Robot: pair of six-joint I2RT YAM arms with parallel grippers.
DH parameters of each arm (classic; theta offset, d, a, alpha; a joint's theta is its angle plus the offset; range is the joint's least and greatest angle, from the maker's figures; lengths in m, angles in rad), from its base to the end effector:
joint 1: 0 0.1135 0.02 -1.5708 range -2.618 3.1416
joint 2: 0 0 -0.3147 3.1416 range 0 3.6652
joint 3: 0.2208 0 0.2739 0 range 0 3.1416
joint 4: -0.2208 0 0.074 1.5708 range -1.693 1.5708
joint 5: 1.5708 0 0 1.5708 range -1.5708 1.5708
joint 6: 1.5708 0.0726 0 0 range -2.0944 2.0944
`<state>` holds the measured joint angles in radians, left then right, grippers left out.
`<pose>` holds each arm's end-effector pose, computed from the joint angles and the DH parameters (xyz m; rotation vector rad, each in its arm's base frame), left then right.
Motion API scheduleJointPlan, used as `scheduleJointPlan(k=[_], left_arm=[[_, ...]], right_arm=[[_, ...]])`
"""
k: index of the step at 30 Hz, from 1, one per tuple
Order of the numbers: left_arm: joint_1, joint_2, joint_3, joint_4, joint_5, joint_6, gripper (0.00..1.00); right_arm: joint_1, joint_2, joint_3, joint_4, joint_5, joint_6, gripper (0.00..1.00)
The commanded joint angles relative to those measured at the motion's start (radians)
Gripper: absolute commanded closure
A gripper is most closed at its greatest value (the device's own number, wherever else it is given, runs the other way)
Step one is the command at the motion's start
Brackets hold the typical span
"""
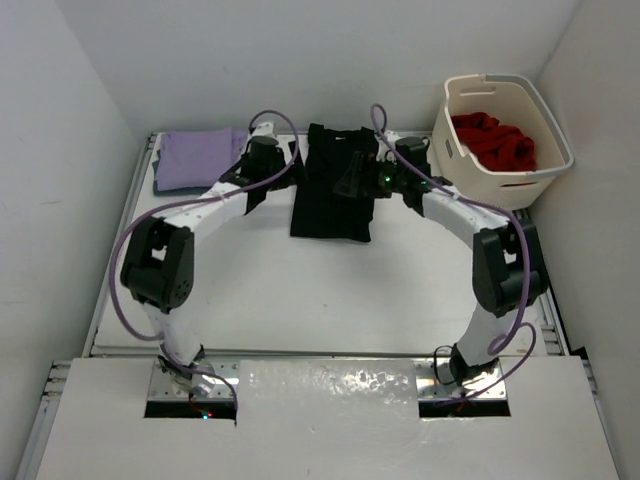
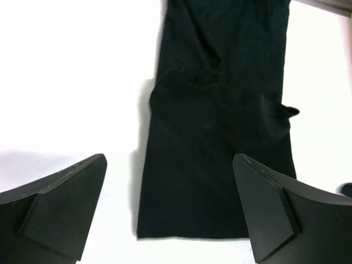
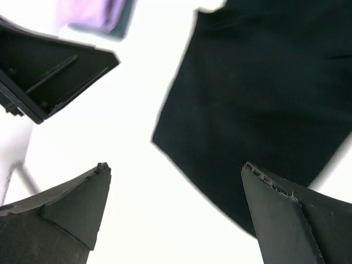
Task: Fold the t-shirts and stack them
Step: Fold the folded rectangular tshirt in 1/3 of the way
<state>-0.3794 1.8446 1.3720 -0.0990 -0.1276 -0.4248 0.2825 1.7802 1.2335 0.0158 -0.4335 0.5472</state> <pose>0.4615 -0.1741 0.2692 -0.1240 2.1522 -0.3335 0.4386 0.1591 0.2628 0.0152 2.1929 0.9405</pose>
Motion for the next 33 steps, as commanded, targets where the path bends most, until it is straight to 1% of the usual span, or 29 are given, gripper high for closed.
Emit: scheduleJointPlan(k=[1,3,4,5,9,11,13,15,16,18,19,21,23,24,27,29,31,33], left_arm=[[0.01,-0.108,-0.118,0.05,-0.052,-0.025,0.0],[0.01,-0.128,-0.169,0.059,-0.044,-0.025,0.0],[0.01,-0.137,-0.18,0.059,-0.046,-0.026,0.0],[0.01,-0.14,-0.188,0.058,-0.047,-0.026,0.0],[0.01,-0.139,-0.211,0.048,-0.021,-0.023,0.0],[0.01,-0.14,-0.221,0.061,0.003,-0.017,0.0],[0.01,-0.139,-0.225,0.077,0.029,-0.008,0.0],[0.01,-0.127,-0.222,0.082,0.06,0.0,0.0],[0.01,-0.119,-0.211,0.119,0.104,0.007,0.0],[0.01,-0.098,-0.199,0.128,0.143,0.015,0.0],[0.01,-0.091,-0.189,0.145,0.184,0.017,0.0],[0.008,-0.071,-0.176,0.156,0.213,0.018,0.0],[0.008,-0.052,-0.159,0.197,0.275,0.021,0.0],[0.01,-0.041,-0.151,0.231,0.326,0.02,0.0],[0.008,0.028,-0.073,0.272,0.414,0.014,0.0],[0.008,0.103,-0.03,0.285,0.462,0.002,0.0],[0.008,0.189,0.051,0.271,0.477,-0.003,0.0],[0.008,0.238,0.125,0.243,0.482,-0.009,0.0]], right_arm=[[0.067,0.025,-0.043,0.156,-0.106,0.049,0.01],[0.072,0.045,-0.095,0.234,-0.122,0.117,0.01],[0.07,0.067,-0.115,0.312,-0.126,0.146,0.01],[0.07,0.08,-0.144,0.332,-0.125,0.164,0.01],[0.057,0.179,-0.192,0.395,-0.074,0.172,0.01],[0.046,0.238,-0.219,0.432,-0.086,0.212,0.01],[0.038,0.258,-0.271,0.488,-0.094,0.237,0.01],[0.035,0.257,-0.29,0.498,-0.083,0.221,0.01],[0.034,0.257,-0.293,0.49,-0.076,0.209,0.01],[0.026,0.252,-0.292,0.5,-0.086,0.209,0.01],[0.026,0.248,-0.276,0.5,-0.112,0.203,0.01],[0.024,0.223,-0.249,0.494,-0.145,0.192,0.01],[0.023,0.187,-0.197,0.486,-0.186,0.166,0.01],[0.023,0.174,-0.166,0.487,-0.191,0.158,0.01],[0.014,0.15,-0.111,0.499,-0.179,0.171,0.01],[0.009,0.183,-0.068,0.545,-0.165,0.21,0.01],[0.003,0.226,-0.036,0.578,-0.177,0.243,0.01],[-0.003,0.294,0.007,0.608,-0.204,0.284,0.01]])
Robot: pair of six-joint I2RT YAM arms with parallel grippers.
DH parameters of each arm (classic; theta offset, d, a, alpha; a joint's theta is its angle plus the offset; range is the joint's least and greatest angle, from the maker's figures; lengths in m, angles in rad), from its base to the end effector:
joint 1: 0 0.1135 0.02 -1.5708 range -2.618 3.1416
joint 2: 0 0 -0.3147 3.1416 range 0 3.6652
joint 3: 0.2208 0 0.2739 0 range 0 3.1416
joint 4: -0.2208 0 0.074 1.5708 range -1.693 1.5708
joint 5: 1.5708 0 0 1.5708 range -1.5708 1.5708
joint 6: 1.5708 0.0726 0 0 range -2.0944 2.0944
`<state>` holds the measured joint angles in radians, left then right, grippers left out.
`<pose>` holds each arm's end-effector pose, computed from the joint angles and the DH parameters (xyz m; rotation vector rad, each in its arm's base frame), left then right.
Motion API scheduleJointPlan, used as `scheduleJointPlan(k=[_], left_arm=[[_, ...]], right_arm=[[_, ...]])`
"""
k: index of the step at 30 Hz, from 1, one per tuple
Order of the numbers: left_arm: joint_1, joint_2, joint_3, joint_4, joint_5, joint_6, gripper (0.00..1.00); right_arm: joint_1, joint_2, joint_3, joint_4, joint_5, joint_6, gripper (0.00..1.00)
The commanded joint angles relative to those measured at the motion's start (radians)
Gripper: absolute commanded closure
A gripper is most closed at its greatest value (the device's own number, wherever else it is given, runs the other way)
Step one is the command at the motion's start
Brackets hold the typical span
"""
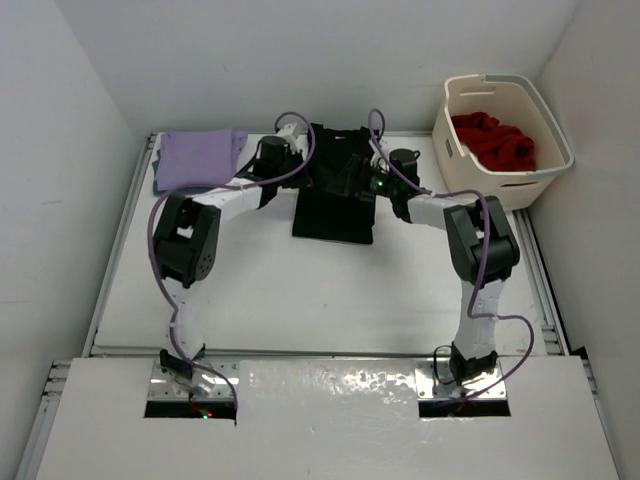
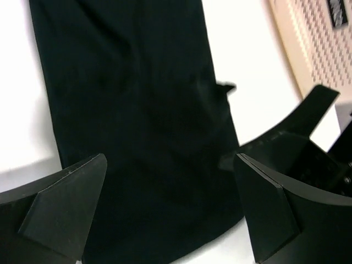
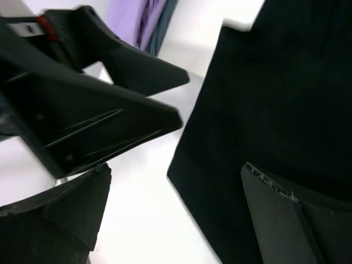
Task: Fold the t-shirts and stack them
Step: Fold the folded rectangular tshirt in 1/3 of the way
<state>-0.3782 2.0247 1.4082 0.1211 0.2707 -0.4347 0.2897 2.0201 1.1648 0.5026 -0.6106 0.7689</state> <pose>0.4922 -0.2165 0.2223 0.1129 2.1368 -0.7696 0.4697 0.1834 0.1885 0.0483 2.0776 1.2670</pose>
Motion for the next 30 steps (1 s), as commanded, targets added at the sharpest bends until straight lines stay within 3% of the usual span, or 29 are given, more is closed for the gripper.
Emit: scheduleJointPlan(k=[1,11,17,24,30], left_arm=[[0.007,0.095,0.11,0.022,0.084,0.002,0.0],[0.018,0.314,0.336,-0.06,0.059,0.017,0.0],[0.035,0.326,0.292,-0.061,0.015,0.007,0.01],[0.039,0.279,0.288,-0.052,0.013,0.04,0.01],[0.036,0.169,0.287,-0.064,0.033,0.079,0.0]], right_arm=[[-0.02,0.074,0.087,0.131,-0.034,0.072,0.01],[-0.096,0.323,0.305,0.172,-0.057,0.11,0.01],[-0.106,0.393,0.374,0.168,-0.083,0.086,0.01],[-0.116,0.358,0.42,0.156,-0.13,0.076,0.01],[-0.116,0.128,0.356,-0.1,-0.066,-0.157,0.01]])
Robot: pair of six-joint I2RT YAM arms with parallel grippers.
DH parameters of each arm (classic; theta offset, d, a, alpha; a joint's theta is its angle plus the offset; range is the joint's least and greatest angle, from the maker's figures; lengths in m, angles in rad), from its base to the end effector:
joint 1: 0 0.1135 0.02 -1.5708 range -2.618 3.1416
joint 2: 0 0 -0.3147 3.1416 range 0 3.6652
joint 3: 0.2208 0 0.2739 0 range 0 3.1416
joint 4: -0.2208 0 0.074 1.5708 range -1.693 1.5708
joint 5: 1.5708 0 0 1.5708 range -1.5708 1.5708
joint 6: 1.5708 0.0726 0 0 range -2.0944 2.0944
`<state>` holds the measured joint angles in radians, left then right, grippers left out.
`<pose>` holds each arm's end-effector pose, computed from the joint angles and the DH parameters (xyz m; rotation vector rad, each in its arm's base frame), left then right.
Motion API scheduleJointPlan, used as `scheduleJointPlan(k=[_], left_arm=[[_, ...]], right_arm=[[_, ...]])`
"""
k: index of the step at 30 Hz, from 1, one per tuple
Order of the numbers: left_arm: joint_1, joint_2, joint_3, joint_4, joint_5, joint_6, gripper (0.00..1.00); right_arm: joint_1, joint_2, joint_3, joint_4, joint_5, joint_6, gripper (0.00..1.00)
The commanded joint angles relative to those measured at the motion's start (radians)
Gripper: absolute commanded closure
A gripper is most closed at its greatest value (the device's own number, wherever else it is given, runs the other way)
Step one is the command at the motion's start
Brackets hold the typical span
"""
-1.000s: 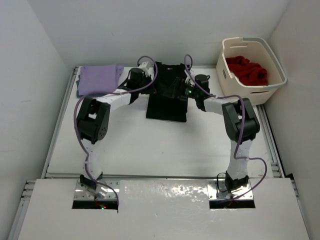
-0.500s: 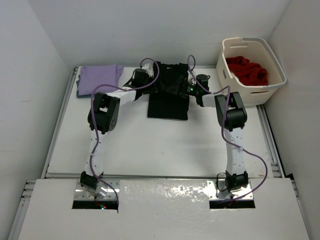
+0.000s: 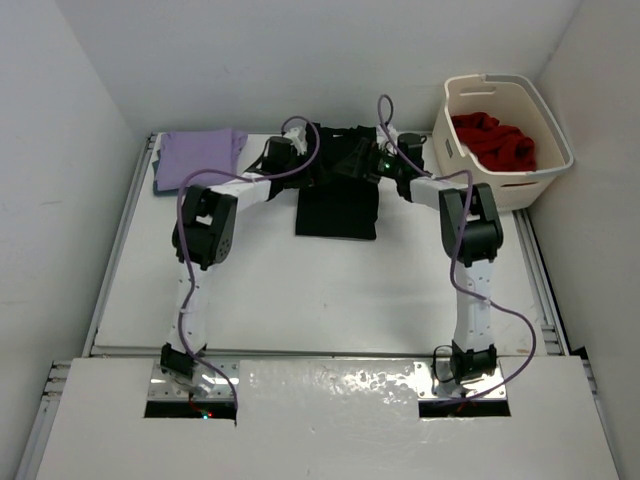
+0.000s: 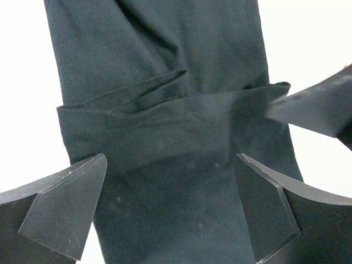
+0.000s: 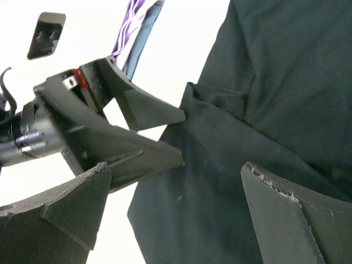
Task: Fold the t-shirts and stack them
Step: Fold the folded rectangular tshirt in 1/3 of the way, then grab one side of the 2/3 rectangular tshirt with both arms
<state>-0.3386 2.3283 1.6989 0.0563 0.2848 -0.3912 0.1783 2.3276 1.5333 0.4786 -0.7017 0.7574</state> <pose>0.5670 -0.2213 0.1554 0.1140 2.2049 -0.7227 0.5716 0.1506 0.1535 0.0607 2.0201 1.2771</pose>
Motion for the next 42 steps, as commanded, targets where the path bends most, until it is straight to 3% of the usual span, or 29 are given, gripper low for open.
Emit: scheduleJointPlan(k=[1,5,10,15,21,25,29,36,42], left_arm=[[-0.004,-0.158,-0.039,0.004,0.024,0.04,0.0],[-0.017,-0.32,-0.188,0.014,-0.03,0.028,0.0],[-0.042,-0.481,-0.465,0.011,-0.128,-0.021,0.0],[-0.059,-0.586,-0.686,0.019,-0.182,-0.066,0.0],[-0.077,-0.567,-0.754,0.062,-0.168,-0.072,0.01],[-0.077,-0.508,-0.751,0.097,-0.138,-0.075,0.19],[-0.079,-0.455,-0.725,0.108,-0.124,-0.072,0.3],[-0.08,-0.406,-0.688,0.091,-0.124,-0.06,0.78],[-0.083,-0.403,-0.696,0.1,-0.113,-0.067,0.9]], right_arm=[[-0.005,-0.221,-0.082,-0.122,0.053,-0.199,0.01],[0.0,-0.455,-0.264,-0.262,0.277,-0.28,0.01],[0.003,-0.634,-0.522,-0.403,0.432,-0.31,0.01],[0.004,-0.731,-0.692,-0.384,0.421,-0.274,0.01],[0.035,-0.691,-0.757,-0.333,0.393,-0.248,0.01],[0.043,-0.613,-0.771,-0.239,0.396,-0.217,0.05],[0.043,-0.55,-0.754,-0.177,0.39,-0.198,0.13],[0.044,-0.493,-0.736,-0.161,0.384,-0.193,0.34],[0.044,-0.452,-0.728,-0.117,0.335,-0.176,0.55]])
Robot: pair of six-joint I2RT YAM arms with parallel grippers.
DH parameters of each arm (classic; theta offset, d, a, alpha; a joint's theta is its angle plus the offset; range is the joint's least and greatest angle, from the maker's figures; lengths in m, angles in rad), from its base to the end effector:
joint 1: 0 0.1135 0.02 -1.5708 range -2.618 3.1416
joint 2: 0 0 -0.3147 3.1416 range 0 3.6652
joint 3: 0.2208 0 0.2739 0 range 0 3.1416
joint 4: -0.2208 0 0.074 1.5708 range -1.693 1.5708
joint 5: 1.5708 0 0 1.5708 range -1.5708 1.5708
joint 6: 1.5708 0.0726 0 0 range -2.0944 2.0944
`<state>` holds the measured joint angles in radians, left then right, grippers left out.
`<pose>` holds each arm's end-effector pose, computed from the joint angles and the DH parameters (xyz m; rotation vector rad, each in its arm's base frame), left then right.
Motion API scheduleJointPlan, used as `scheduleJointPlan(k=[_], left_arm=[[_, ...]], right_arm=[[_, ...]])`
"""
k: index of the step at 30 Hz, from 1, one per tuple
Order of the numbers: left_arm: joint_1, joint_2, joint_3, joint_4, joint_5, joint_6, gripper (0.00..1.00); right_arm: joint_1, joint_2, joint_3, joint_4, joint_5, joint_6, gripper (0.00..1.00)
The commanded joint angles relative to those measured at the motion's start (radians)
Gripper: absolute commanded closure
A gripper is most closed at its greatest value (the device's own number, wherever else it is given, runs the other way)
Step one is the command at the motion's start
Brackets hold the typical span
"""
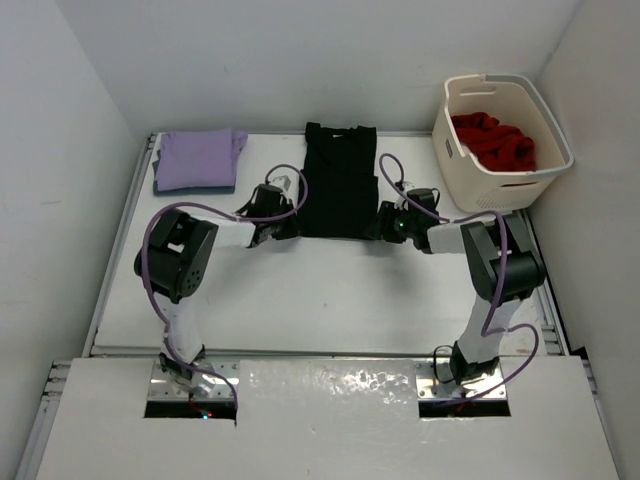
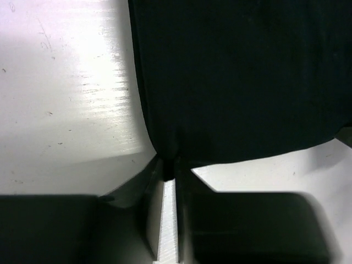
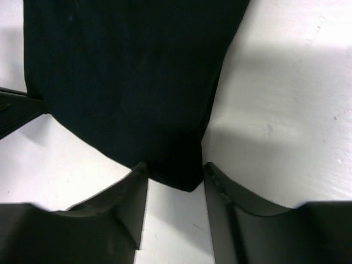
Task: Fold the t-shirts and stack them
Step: Grab one side of the 2/3 rectangular tshirt with both arms
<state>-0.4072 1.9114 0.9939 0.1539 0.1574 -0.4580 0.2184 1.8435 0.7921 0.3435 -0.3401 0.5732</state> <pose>0.3999 -0.1849 0.1336 0.0199 2.4049 -0.6024 0.3830 0.1098 0.1217 0.2321 2.3478 0.7901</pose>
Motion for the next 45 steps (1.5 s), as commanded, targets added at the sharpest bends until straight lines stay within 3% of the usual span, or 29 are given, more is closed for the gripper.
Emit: scheduleJointPlan(k=[1,4,6,13,19,24,28,34,39,45], left_arm=[[-0.015,0.015,0.012,0.004,0.022,-0.002,0.99],[-0.018,0.015,0.012,0.012,0.027,0.001,1.0],[-0.022,0.002,0.011,0.018,0.033,0.004,1.0],[-0.077,-0.176,-0.121,0.023,-0.011,0.016,1.0],[-0.169,-0.47,-0.251,-0.085,-0.045,-0.019,1.0],[-0.194,-0.656,-0.291,-0.187,-0.029,-0.001,1.0],[-0.196,-0.75,-0.268,-0.209,0.031,0.005,1.0],[-0.196,-0.808,-0.212,-0.206,-0.153,-0.021,1.0],[-0.179,-0.746,-0.126,-0.174,-0.257,-0.004,1.0],[-0.033,-0.54,0.02,-0.136,-0.162,0.009,1.0]], right_arm=[[0.003,0.043,0.018,0.018,-0.03,0.007,0.59],[0.002,0.056,0.025,0.043,-0.063,0.022,0.75],[0.004,0.049,0.018,0.072,-0.089,0.04,1.0],[0.006,-0.166,-0.103,-0.053,-0.148,-0.013,1.0],[0.025,-0.426,-0.203,-0.274,-0.207,-0.058,1.0],[0.027,-0.592,-0.163,-0.502,-0.208,-0.134,1.0],[0.027,-0.703,-0.102,-0.563,-0.185,-0.141,1.0],[0.026,-0.685,-0.034,-0.535,-0.168,-0.084,1.0],[0.022,-0.563,0.071,-0.453,-0.175,-0.033,1.0],[-0.004,-0.397,0.197,-0.368,-0.186,0.014,1.0]])
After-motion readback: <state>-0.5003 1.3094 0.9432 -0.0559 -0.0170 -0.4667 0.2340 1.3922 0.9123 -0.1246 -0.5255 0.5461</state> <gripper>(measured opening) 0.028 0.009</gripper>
